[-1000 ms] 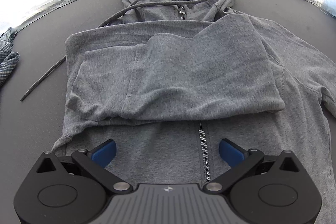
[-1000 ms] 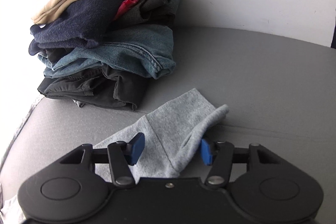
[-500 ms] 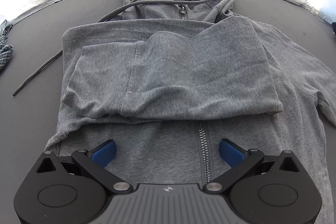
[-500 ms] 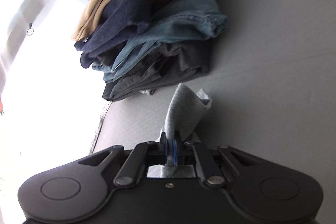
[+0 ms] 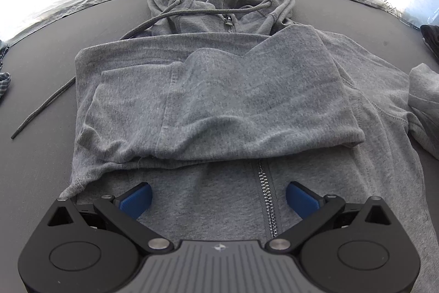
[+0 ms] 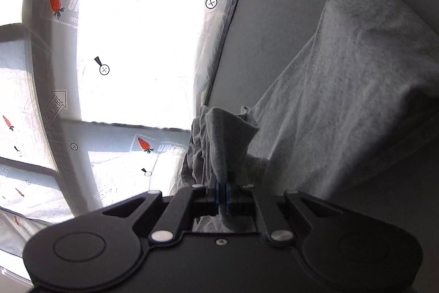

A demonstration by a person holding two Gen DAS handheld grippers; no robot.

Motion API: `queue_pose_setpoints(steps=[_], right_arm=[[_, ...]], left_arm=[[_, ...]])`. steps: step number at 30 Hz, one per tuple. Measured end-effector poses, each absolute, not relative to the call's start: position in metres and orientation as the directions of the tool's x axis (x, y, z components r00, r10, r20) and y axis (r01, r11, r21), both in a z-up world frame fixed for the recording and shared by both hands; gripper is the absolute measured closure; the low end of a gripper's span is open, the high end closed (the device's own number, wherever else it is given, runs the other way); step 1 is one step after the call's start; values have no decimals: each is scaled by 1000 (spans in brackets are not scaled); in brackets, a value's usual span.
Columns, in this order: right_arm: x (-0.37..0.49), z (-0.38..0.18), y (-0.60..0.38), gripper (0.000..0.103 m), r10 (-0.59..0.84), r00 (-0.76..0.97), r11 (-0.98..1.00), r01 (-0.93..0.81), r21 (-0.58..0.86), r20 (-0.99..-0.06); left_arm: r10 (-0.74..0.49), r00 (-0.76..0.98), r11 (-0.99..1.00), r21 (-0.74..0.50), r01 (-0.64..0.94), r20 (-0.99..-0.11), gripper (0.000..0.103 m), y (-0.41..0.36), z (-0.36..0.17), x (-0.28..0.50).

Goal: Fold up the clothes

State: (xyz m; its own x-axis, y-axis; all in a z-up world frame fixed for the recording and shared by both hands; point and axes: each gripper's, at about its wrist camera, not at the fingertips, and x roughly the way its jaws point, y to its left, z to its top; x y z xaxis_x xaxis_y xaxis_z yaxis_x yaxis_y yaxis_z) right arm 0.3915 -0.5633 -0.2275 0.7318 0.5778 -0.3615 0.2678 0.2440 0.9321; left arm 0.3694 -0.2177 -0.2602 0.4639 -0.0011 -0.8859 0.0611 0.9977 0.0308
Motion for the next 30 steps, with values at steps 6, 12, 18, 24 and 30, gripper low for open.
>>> queue_pose_setpoints(steps=[6, 12, 18, 24, 30], right_arm=[[396, -254, -511, 89, 694, 590, 210, 382, 900, -413], [384, -248, -535, 59, 633, 668, 137, 401, 906, -391], [379, -198, -557, 15, 418, 721, 532, 299, 792, -553], [365, -168, -558, 0, 124, 752, 893, 200, 403, -647], [358, -179, -564, 0, 8, 731, 951, 204, 230, -683]], left_arm=[[-14, 469, 996, 28, 82, -883, 0, -217, -260, 370], [-14, 470, 997, 26, 79, -883, 0, -217, -261, 370], [-3, 429, 998, 21, 52, -903, 0, -218, -259, 374], [-76, 398, 994, -40, 98, -914, 0, -229, -254, 366], [-249, 409, 956, -155, 248, -878, 0, -255, -238, 359]])
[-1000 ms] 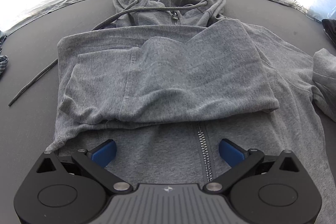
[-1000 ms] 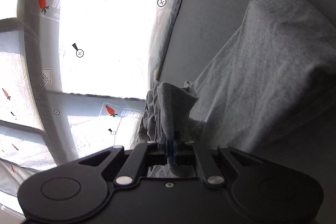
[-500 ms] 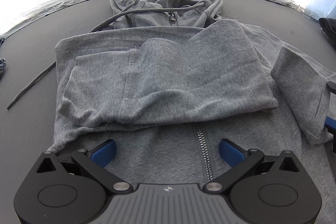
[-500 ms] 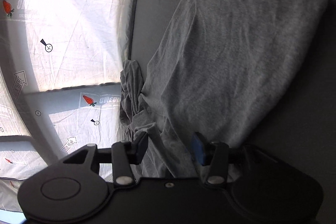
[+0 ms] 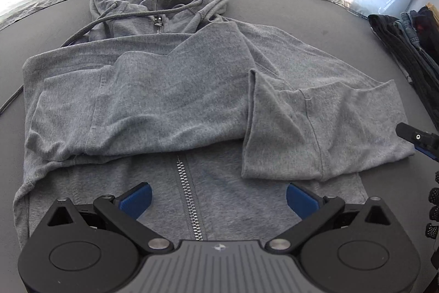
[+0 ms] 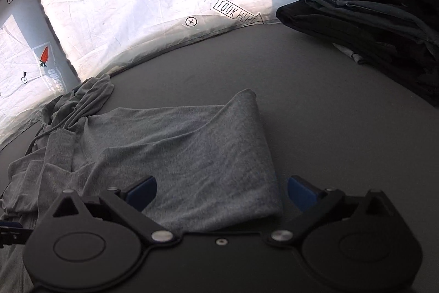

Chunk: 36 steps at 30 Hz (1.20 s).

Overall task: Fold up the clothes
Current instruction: 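Grasp the hoodie hem beside the zipper with the left gripper, then lift the grasped hem up toward the hood with the left gripper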

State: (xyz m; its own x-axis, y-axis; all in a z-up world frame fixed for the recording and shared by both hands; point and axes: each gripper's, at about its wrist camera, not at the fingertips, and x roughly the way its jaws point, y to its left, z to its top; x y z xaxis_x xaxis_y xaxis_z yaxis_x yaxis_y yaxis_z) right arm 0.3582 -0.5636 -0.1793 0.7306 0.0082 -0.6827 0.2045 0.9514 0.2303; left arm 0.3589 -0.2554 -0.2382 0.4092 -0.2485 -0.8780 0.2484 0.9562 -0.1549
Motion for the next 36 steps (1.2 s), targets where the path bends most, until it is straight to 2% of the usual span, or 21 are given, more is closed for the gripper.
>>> queue_pose_setpoints(steps=[9, 12, 17, 19, 20, 22, 23, 25, 27, 30, 33, 36], right_arm=[[360, -198, -538, 0, -85, 730, 987, 154, 41, -678], [360, -198, -537, 0, -86, 737, 988, 150, 39, -670], [357, -200, -537, 0, -86, 754, 989, 145, 36, -651], [355, -201, -536, 0, -89, 764, 989, 145, 35, -639], [354, -202, -536, 0, -91, 768, 989, 145, 34, -633], [354, -202, -535, 0, -92, 771, 989, 146, 35, -630], [354, -202, -536, 0, -92, 771, 989, 146, 34, -630], [354, -202, -536, 0, -92, 771, 989, 145, 34, -630], [354, -202, -537, 0, -90, 769, 989, 145, 36, -633], [356, -199, -540, 0, -74, 759, 987, 147, 59, -647], [354, -192, -547, 0, -44, 756, 971, 187, 151, -653], [348, -183, -543, 0, -31, 774, 959, 201, 200, -632]], left_arm=[[-272, 412, 949, -170, 266, -870, 0, -276, -238, 385], [-261, 399, 948, -157, 276, -879, 2, -284, -242, 393], [-262, 371, 947, -163, 278, -891, 19, -297, -246, 393], [-252, 363, 947, -152, 283, -897, 30, -301, -247, 390], [-248, 370, 947, -143, 288, -896, 32, -302, -246, 387], [-250, 373, 944, -139, 299, -894, 49, -305, -245, 382], [-238, 376, 945, -125, 302, -896, 53, -307, -245, 380], [-235, 384, 941, -109, 322, -893, 71, -310, -244, 376], [-265, 386, 935, -138, 326, -884, 82, -309, -242, 374], [-275, 417, 934, -138, 330, -866, 84, -307, -235, 369], [-274, 450, 931, -118, 344, -850, 84, -304, -223, 366], [-278, 502, 930, -98, 354, -819, 84, -297, -206, 361]])
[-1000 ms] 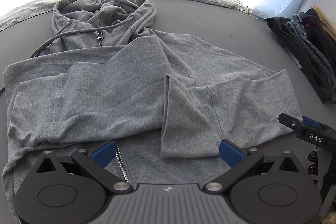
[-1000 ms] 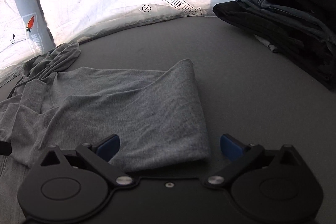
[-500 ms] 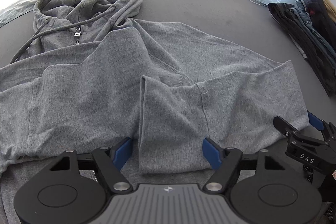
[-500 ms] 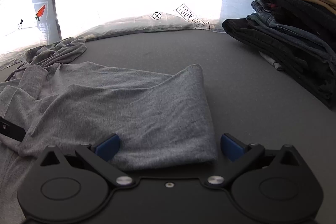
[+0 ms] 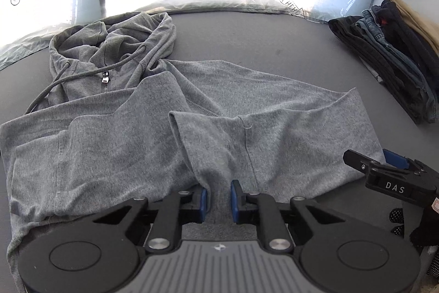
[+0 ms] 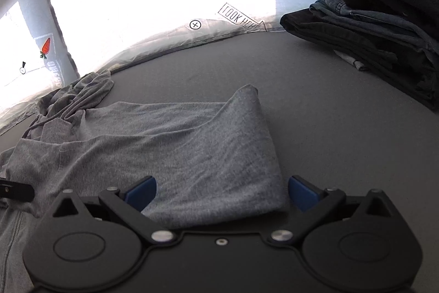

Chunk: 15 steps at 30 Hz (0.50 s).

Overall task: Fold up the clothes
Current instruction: 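Lift the grasped hem up toward the hood with the left gripper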

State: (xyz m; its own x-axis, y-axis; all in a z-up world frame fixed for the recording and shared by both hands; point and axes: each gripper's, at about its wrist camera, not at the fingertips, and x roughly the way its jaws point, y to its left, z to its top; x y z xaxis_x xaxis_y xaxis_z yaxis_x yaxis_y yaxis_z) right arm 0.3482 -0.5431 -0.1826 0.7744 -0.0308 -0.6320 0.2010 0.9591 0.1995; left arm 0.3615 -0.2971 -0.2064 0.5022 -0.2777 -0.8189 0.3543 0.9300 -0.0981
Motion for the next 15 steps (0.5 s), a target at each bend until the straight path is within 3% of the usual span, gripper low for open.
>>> queue_pose_setpoints(steps=[6, 15], right_arm=[[343, -162, -515, 0, -18, 802, 960, 180, 214, -597], [330, -155, -461, 0, 39, 798, 969, 115, 217, -601]], left_arm=[[-267, 600, 934, -50, 353, -754, 84, -272, -175, 358], [-223, 687, 969, -82, 232, -692, 84, -190, -148, 375]])
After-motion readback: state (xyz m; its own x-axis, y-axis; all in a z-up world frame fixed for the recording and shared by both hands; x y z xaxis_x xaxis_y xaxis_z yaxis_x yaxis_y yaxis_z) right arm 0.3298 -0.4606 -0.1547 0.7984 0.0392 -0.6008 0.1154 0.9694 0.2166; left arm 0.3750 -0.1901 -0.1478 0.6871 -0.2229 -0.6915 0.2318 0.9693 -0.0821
